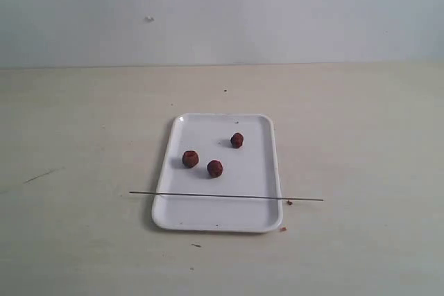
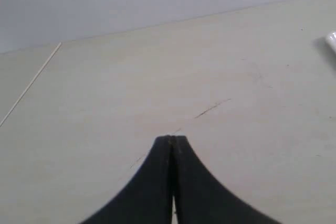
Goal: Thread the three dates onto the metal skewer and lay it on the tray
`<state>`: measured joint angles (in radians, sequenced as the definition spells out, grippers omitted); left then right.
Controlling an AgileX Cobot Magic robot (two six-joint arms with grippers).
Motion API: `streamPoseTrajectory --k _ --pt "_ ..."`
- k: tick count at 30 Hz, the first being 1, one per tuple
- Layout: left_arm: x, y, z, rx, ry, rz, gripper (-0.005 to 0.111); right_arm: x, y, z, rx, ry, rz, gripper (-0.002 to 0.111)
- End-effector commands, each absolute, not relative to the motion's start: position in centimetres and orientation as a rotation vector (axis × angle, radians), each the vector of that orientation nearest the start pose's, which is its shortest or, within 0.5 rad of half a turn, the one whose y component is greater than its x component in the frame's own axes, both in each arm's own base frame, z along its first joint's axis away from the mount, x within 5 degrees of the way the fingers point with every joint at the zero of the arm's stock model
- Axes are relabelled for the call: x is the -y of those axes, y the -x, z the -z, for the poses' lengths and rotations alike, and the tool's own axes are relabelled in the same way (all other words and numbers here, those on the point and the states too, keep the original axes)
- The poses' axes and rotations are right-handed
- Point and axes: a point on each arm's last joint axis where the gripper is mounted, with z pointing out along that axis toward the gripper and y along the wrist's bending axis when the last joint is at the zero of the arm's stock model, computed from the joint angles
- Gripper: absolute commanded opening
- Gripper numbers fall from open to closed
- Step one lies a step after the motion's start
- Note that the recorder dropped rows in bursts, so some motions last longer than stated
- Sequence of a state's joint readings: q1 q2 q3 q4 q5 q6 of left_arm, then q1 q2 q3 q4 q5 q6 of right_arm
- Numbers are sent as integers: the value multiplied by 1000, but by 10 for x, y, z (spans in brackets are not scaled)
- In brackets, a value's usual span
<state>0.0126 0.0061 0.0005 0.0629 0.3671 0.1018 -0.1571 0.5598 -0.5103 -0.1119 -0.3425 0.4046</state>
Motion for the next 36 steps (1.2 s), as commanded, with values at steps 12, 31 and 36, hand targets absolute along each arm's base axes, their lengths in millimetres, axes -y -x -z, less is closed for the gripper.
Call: streamPoseTrajectory --k 12,31,36 --pt "-3 -53 -181 -1840 -116 -143 0 -42 -317 -302 -2355 854 370 0" --pt "-3 -53 -181 -1840 -116 -143 0 -164 -343 -202 -2444 1847 -8 4" --pt "-3 -53 -181 -1840 -116 -143 0 -171 -348 -185 -2461 1812 -75 23"
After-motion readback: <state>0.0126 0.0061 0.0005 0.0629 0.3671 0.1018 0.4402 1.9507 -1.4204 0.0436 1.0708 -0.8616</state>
